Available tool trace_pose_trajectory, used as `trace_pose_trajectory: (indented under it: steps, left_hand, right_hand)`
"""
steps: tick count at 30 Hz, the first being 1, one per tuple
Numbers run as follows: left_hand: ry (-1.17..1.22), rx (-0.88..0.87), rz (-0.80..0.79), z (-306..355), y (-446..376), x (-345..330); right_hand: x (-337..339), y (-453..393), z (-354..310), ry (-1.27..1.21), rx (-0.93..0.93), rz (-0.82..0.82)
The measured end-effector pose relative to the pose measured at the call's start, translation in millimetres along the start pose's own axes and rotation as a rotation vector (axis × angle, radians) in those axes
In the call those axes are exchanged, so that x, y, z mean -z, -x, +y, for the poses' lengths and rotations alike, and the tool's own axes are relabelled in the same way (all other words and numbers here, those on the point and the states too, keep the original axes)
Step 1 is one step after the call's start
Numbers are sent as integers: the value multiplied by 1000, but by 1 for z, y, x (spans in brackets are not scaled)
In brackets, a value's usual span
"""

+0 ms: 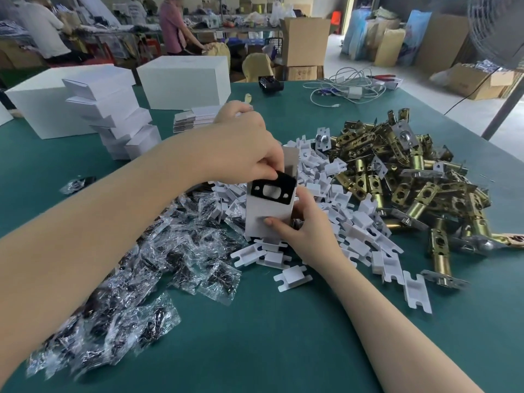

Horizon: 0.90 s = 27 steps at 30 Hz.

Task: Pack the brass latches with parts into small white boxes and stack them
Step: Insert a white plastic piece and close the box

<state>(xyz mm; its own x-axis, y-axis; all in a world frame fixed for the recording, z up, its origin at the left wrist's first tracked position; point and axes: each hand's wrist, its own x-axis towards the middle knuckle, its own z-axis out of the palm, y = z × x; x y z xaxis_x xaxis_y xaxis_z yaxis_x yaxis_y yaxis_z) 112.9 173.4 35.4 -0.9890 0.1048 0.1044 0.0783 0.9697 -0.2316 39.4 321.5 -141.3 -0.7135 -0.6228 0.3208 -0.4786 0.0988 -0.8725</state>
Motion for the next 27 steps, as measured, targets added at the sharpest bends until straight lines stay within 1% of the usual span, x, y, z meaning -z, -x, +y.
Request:
trace_pose_trajectory:
  steps: [2,3,7,9,11,15,17,20,23,27]
  left_hand:
    - [49,55,4,-2,0,-2]
    - [59,79,32,-3,0,-3]
    - [51,103,232,-5,0,-2]
    - [35,93,285,-4,0,-2]
    - [4,78,260,-2,0,-5]
    - [-18,28,115,-2,0,-13]
    - [3,17,76,-5,-1,-15]
    - [56,13,52,-10,-1,-16]
    - [184,37,36,-17,-1,-15]
    - [192,21,-20,-16,-3,-19]
  right_hand:
    - [0,0,0,6,-1,1]
    - [0,-1,1,6,-4,3]
    - [-1,-1,2,21,-8,2]
    - [0,-1,1,22,-8,0]
    - [0,-1,1,21,-8,-2]
    - [0,-1,0,25,0,-3]
    - [0,-1,-1,21,2,-6]
    - [0,-1,0,24,1,-4]
    - [0,-1,-1,18,-2,-3]
    - [2,0,-2,17,10,-4]
